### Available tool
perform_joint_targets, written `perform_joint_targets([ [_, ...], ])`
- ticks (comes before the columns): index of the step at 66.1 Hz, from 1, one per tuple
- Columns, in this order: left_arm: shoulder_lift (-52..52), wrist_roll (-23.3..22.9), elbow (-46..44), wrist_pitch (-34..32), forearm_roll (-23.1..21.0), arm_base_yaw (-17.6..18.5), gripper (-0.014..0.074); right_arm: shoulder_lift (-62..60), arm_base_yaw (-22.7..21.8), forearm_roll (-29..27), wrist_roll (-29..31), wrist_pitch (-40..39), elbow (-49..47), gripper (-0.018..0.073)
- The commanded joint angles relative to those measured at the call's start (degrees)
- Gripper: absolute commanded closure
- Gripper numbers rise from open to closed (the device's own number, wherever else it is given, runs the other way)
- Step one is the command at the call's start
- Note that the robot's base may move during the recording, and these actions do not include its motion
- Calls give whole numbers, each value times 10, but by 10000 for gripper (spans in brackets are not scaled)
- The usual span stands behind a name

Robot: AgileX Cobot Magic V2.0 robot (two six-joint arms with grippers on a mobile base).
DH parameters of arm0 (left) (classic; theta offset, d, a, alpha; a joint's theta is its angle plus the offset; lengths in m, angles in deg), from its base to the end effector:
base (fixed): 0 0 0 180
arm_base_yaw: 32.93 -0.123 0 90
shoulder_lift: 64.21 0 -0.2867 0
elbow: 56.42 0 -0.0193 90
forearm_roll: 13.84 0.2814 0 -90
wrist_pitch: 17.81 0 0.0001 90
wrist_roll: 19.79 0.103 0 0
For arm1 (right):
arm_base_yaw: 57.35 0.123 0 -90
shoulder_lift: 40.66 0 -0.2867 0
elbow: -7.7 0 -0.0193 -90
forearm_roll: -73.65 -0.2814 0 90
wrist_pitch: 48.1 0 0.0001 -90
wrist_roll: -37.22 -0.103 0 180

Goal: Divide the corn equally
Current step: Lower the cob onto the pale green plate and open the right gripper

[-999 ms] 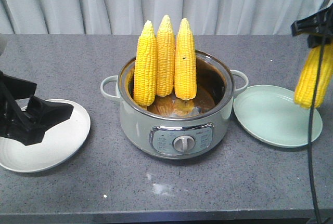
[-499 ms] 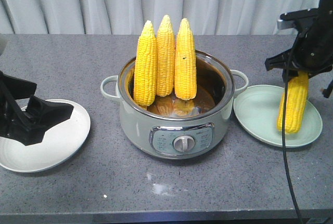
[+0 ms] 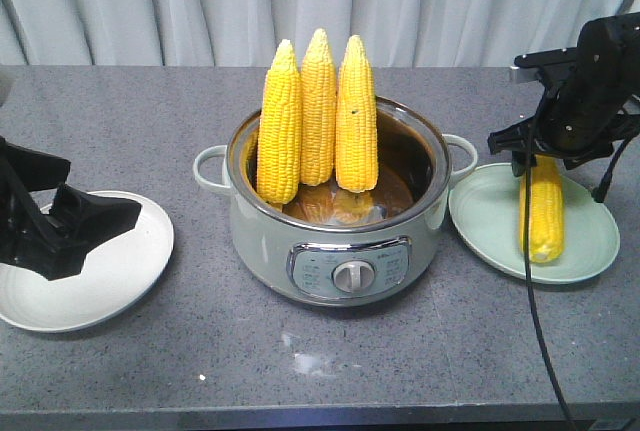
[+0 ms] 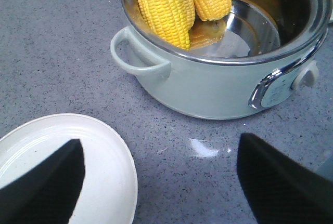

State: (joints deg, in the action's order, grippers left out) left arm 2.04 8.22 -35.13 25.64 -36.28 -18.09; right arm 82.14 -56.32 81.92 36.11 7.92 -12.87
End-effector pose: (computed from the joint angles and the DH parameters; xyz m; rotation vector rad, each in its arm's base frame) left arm 0.2273 -0.0882 0.3545 0.6453 2.1446 -0.3314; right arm 0.4728 -0.0038 0.2284 -0.0776 2.7538 -0.1765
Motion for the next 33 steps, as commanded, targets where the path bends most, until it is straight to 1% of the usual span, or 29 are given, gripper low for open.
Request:
perform_joint_targets([
  [1, -6, 0, -19, -31, -15, 2, 17, -28, -4, 6, -6, -18, -14, -16],
  [8, -6, 0, -19, -31, -15, 2, 17, -34, -4, 6, -6, -10, -14, -42],
  [23, -6, 0, -19, -32, -15, 2, 17, -77, -2, -4, -3, 19, -11, -24],
  [33, -6, 0, -19, -32, -15, 2, 17, -138, -2, -30, -1, -17, 39, -21],
])
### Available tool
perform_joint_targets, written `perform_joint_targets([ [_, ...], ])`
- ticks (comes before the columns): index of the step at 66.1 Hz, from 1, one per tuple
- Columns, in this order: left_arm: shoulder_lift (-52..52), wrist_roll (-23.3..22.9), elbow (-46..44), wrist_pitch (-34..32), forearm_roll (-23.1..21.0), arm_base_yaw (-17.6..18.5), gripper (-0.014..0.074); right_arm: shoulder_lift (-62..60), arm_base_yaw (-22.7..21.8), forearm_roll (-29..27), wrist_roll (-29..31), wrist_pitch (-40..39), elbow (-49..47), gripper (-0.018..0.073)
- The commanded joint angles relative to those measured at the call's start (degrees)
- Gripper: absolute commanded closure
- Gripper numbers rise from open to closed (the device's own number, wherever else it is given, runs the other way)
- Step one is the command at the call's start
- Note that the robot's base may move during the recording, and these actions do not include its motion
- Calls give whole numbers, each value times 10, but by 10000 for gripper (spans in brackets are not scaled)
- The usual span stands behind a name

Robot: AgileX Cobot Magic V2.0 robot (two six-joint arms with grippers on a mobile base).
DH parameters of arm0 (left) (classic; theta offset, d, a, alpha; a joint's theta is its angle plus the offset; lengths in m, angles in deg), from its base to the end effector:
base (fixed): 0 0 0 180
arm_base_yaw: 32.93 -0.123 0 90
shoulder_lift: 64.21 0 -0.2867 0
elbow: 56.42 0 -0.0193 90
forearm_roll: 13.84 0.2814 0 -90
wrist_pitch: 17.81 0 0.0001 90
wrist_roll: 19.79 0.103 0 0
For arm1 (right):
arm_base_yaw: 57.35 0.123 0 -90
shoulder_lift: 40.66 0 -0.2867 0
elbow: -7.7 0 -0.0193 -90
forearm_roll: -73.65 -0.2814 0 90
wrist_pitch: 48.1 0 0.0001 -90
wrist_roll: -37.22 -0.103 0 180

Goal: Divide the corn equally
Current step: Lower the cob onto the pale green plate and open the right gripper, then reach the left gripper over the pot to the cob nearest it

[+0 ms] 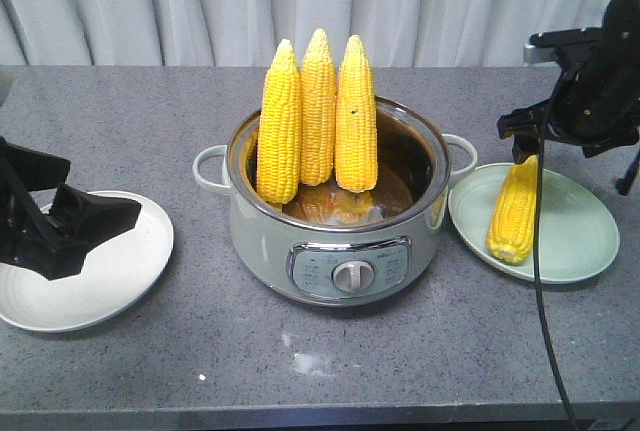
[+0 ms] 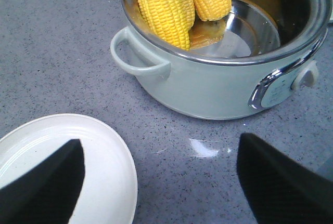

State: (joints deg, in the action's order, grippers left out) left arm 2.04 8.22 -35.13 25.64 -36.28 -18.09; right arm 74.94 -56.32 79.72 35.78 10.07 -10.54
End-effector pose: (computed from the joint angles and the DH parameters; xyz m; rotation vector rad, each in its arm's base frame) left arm 0.2273 -0.0882 0.3545 0.6453 2.1446 -0.3314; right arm 0.4482 -0.0012 0.2713 -0.0396 2.7098 -0.1258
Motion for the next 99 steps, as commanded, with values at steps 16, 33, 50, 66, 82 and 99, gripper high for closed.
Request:
perform_joint_targets([
  [16, -6, 0, -19, -39, -15, 2, 17, -205, -2, -26, 4, -94, 147, -21],
  [33, -6, 0, -19, -42, -15, 2, 17, -348, -2, -49, 29, -122, 269, -21],
  [50, -6, 0, -19, -55, -16, 2, 17, -458, -2, -121, 90, -123, 367, -21],
  [66, -5, 0, -19, -71, -19, 2, 17, -534, -2, -124, 101, -123, 432, -21],
  [82, 37, 0, -19, -92, -32, 2, 17, -557, -2, -127, 100, -115, 434, -21],
  [99, 135, 25, -112, -77, -68, 2, 16, -557, -2, -127, 100, -116, 434, -21],
])
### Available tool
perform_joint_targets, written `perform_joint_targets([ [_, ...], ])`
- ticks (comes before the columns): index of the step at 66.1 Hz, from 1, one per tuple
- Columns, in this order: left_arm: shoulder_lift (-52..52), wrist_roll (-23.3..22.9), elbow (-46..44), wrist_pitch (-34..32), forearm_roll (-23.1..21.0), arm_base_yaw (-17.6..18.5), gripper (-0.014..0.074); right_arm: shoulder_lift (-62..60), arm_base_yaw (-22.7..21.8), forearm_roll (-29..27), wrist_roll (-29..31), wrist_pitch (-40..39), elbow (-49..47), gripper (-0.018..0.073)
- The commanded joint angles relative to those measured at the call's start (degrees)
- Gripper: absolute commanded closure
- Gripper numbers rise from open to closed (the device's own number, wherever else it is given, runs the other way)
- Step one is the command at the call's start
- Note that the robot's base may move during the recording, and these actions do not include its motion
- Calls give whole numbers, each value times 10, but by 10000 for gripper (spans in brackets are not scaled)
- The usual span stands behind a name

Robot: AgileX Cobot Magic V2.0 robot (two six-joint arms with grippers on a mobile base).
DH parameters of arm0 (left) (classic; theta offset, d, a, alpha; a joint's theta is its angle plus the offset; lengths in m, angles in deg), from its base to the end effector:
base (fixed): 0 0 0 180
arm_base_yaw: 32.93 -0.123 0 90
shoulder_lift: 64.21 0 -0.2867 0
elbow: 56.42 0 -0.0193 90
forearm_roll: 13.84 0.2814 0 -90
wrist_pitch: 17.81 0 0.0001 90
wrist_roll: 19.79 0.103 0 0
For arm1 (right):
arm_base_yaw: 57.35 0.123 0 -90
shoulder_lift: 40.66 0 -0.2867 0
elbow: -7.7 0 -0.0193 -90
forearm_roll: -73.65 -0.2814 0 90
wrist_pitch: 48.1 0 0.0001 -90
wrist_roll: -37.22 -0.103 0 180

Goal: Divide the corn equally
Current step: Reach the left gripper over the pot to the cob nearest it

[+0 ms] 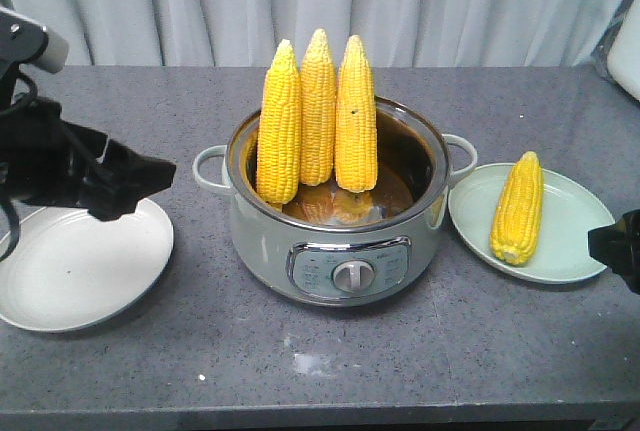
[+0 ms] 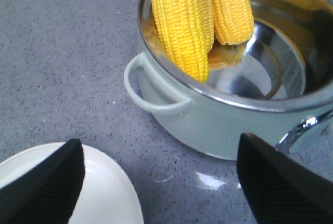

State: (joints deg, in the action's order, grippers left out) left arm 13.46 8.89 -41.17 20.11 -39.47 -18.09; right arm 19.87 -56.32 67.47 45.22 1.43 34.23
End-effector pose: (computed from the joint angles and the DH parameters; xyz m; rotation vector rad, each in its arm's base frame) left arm 0.2820 -0.1031 0.3468 0.5838 2.1531 -0.3660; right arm 0.2095 0.0122 0.3319 -0.1429 2.3745 0.0731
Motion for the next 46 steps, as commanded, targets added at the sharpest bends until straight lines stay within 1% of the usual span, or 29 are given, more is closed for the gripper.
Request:
perform_joint_targets([
  [1, 30, 25, -61, -22, -44, 2, 16, -6, -2, -4, 6, -29, -14, -21],
  [6, 62, 52, -93, -19, -74, 2, 12, -6, -2, -4, 6, -29, -14, -21],
  [16, 136, 124, -161, 0, -149, 2, -22, -6, -2, -4, 6, -29, -14, -21],
  [22, 176, 150, -202, 8, -184, 2, -26, -6, -2, -4, 6, -29, -14, -21],
  [27, 211, 158, -233, 9, -190, 3, -25, -6, -2, -4, 6, -29, -14, -21],
  [39, 281, 158, -312, 24, -190, 3, -24, -6, -2, -4, 6, -29, -14, -21],
  [46, 322, 158, -354, 27, -199, 8, -21, -6, -2, -4, 6, -29, -14, -21],
])
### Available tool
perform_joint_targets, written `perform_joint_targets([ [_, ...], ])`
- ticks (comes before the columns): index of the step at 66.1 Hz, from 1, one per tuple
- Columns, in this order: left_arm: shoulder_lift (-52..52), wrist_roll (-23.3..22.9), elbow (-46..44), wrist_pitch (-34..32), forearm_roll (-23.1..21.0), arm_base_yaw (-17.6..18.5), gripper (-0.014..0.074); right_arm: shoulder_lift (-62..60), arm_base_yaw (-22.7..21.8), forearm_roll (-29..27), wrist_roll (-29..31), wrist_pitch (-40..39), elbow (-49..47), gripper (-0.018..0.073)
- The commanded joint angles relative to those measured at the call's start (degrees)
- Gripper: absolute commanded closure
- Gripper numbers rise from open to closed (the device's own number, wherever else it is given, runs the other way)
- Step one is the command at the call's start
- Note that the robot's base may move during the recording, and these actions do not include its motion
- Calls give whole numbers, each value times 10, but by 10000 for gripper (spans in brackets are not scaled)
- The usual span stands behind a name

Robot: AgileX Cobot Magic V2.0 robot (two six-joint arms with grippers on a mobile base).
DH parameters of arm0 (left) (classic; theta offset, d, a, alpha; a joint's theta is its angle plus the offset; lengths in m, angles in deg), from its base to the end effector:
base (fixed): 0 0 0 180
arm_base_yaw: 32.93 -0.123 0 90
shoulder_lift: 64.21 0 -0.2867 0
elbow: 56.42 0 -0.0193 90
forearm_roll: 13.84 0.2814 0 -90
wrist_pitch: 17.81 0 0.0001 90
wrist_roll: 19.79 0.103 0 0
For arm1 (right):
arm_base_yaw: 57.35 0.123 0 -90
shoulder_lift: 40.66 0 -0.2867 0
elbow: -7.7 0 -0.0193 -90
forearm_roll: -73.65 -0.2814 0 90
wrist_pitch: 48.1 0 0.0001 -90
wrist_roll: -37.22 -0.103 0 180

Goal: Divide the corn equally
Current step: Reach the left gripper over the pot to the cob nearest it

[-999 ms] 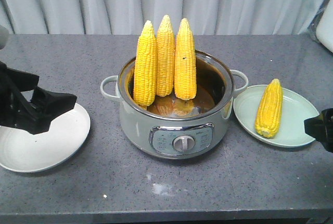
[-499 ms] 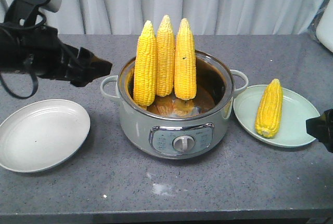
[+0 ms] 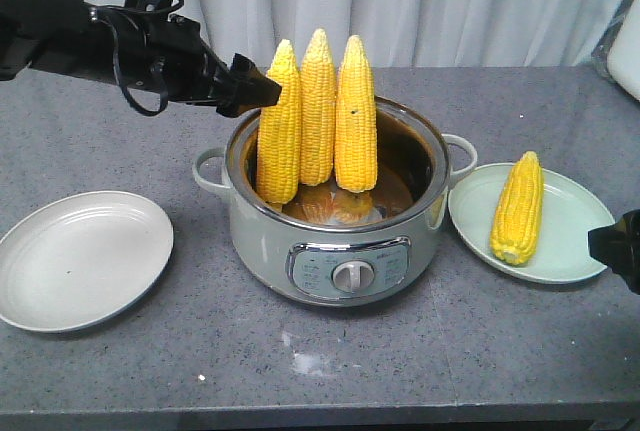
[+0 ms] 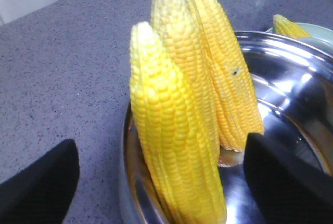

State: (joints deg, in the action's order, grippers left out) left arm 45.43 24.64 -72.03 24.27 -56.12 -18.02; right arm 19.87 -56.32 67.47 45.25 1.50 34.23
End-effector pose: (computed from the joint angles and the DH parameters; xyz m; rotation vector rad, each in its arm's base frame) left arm 0.4239 -0.1610 0.3361 0.7295 2.0804 -0.5633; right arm 0.2094 0.0122 0.3318 -0.1437 2.3756 0.0729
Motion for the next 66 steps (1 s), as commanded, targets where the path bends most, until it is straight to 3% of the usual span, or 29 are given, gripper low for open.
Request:
perform_joint_targets([
  [1, 6, 1, -53, -14, -32, 8, -22, -6, -2, -4, 6, -30, -14, -21],
  [33, 118, 4, -176, -4, -39, 47, 11, -6, -2, -4, 6, -30, -14, -21],
  [66, 93, 4, -176, 23, -30, 48, 340, -6, -2, -4, 6, -30, -14, -21],
])
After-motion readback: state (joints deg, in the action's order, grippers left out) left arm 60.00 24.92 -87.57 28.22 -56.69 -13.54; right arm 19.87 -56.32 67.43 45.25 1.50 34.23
